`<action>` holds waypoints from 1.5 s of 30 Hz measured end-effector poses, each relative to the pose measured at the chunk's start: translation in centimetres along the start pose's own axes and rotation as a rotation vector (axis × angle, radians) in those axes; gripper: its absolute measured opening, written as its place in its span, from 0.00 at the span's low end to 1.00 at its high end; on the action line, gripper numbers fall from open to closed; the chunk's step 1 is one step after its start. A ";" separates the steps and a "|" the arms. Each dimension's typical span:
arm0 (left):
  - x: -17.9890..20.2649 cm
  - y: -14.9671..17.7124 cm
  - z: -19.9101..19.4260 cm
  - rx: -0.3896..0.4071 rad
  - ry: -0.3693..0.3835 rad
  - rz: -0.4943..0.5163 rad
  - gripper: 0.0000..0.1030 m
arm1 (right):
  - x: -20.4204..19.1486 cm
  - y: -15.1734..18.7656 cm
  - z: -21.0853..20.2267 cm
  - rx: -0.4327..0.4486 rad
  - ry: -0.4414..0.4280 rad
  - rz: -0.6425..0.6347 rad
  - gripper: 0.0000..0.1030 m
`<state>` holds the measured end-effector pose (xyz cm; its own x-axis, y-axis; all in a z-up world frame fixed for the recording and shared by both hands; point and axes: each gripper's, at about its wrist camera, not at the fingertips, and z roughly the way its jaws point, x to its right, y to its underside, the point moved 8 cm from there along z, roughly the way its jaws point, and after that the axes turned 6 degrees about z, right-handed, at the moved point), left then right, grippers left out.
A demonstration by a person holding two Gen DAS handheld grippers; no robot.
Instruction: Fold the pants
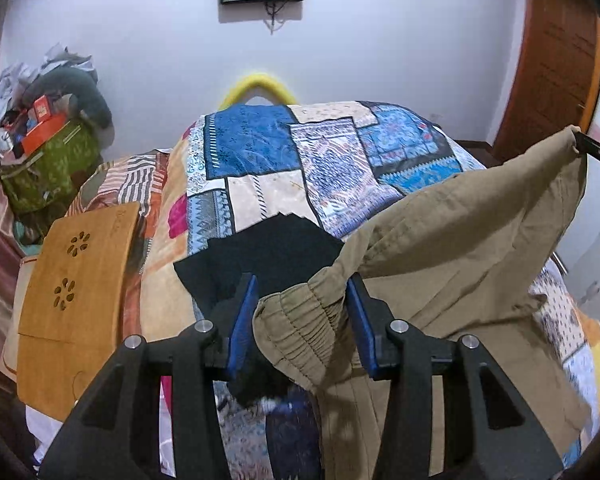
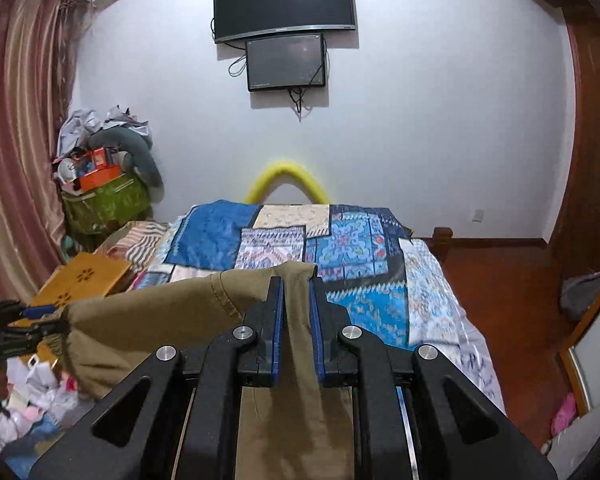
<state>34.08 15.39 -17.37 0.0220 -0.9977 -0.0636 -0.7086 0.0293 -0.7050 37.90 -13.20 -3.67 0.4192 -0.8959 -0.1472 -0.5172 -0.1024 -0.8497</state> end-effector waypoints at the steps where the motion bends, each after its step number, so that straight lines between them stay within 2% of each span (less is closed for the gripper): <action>1: 0.3 0.6 -0.5 0.002 0.004 0.007 0.44 | 0.1 0.5 -0.2 -0.005 -0.001 0.001 0.10; 7: 2.6 4.6 -2.7 0.000 0.012 0.078 0.44 | 0.2 6.0 -4.2 -0.052 -0.008 0.020 0.10; 12: 4.0 8.2 -3.6 -0.031 0.028 0.125 0.44 | -0.1 10.4 -6.6 -0.114 -0.011 0.048 0.10; 19: 5.0 12.2 -4.0 -0.086 0.064 0.137 0.44 | -0.6 16.7 -8.7 -0.214 -0.005 0.078 0.11; 26: 5.7 15.8 -4.2 -0.143 0.062 0.160 0.44 | -1.0 21.4 -9.8 -0.309 0.000 0.126 0.12; 29: 5.9 16.8 -4.5 -0.161 0.061 0.168 0.44 | -1.3 22.8 -10.7 -0.328 0.011 0.133 0.15; 32: 6.0 16.8 -5.5 -0.144 0.064 0.170 0.44 | -1.7 24.3 -11.3 -0.374 0.009 0.145 0.16; 36: 6.3 15.9 -7.0 -0.104 0.044 0.192 0.54 | -2.3 25.3 -12.5 -0.379 0.025 0.145 0.19; 39: 6.6 14.7 -8.4 -0.059 0.021 0.226 0.64 | -2.8 24.0 -13.4 -0.335 0.024 0.139 0.31; 41: 7.0 14.0 -9.0 -0.045 0.027 0.241 0.72 | -3.3 22.7 -14.0 -0.292 0.023 0.125 0.45; 43: 7.6 13.5 -9.1 -0.034 0.029 0.273 0.84 | -3.8 21.4 -14.3 -0.256 0.016 0.110 0.52; 45: 8.2 13.4 -8.8 -0.035 0.018 0.314 0.89 | -4.7 20.2 -14.3 -0.232 0.001 0.087 0.61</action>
<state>18.54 7.10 -21.09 -0.2139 -0.9412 -0.2616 -0.7027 0.3343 -0.6281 14.80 -17.28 -12.95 0.3653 -0.9060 -0.2138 -0.7084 -0.1216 -0.6953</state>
